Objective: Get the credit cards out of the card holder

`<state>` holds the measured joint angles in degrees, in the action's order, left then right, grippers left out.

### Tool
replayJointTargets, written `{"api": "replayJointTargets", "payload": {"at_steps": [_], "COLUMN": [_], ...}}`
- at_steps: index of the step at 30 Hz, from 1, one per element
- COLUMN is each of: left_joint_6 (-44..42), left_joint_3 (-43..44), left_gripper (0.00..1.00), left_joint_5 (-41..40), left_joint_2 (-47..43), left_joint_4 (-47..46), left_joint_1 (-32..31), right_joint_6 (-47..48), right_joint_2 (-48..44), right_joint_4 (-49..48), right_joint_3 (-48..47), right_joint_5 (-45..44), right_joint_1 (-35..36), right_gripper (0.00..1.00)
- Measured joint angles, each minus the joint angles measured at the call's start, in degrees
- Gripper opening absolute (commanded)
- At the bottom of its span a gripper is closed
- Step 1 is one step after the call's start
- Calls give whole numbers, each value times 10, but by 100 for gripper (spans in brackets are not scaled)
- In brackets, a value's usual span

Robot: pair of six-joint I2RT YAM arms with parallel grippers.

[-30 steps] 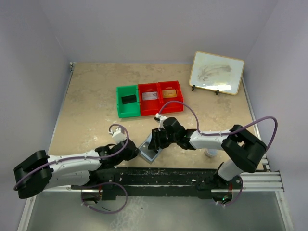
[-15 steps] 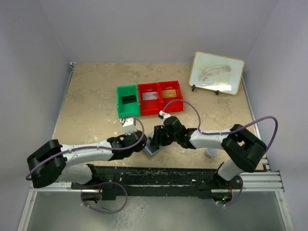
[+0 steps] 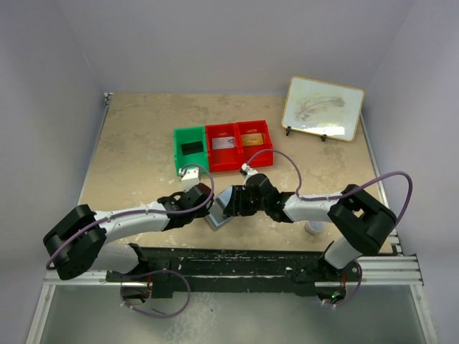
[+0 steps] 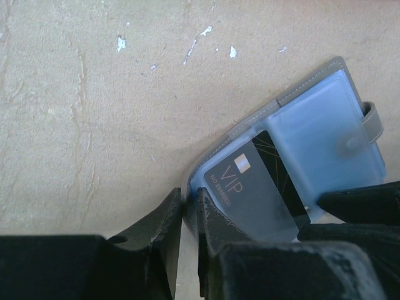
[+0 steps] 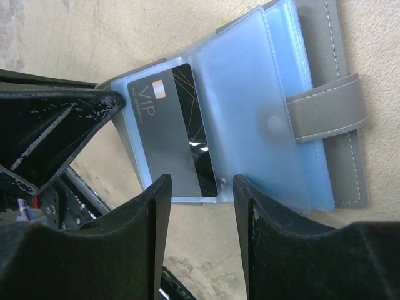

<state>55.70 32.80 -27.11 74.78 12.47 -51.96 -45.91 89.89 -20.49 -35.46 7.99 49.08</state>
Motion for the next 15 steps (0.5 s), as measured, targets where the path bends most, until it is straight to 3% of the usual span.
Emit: {"api": "replayJointTargets", "payload": {"at_steps": [6,15], "left_joint_6": [-55,-111], "left_joint_3": [3,3], "left_gripper": [3,3], "left_joint_5": [35,101], "left_joint_2": [22,21], "left_joint_4": [-3,-33], "left_joint_1": [3,5], "right_joint_6": [-7,19], "right_joint_2": [-1,-55], "right_joint_4": [-4,44], "right_joint_3": [0,-17], "right_joint_5": [4,-28], "right_joint_1": [-1,-4], "right_gripper": [47,45]}}
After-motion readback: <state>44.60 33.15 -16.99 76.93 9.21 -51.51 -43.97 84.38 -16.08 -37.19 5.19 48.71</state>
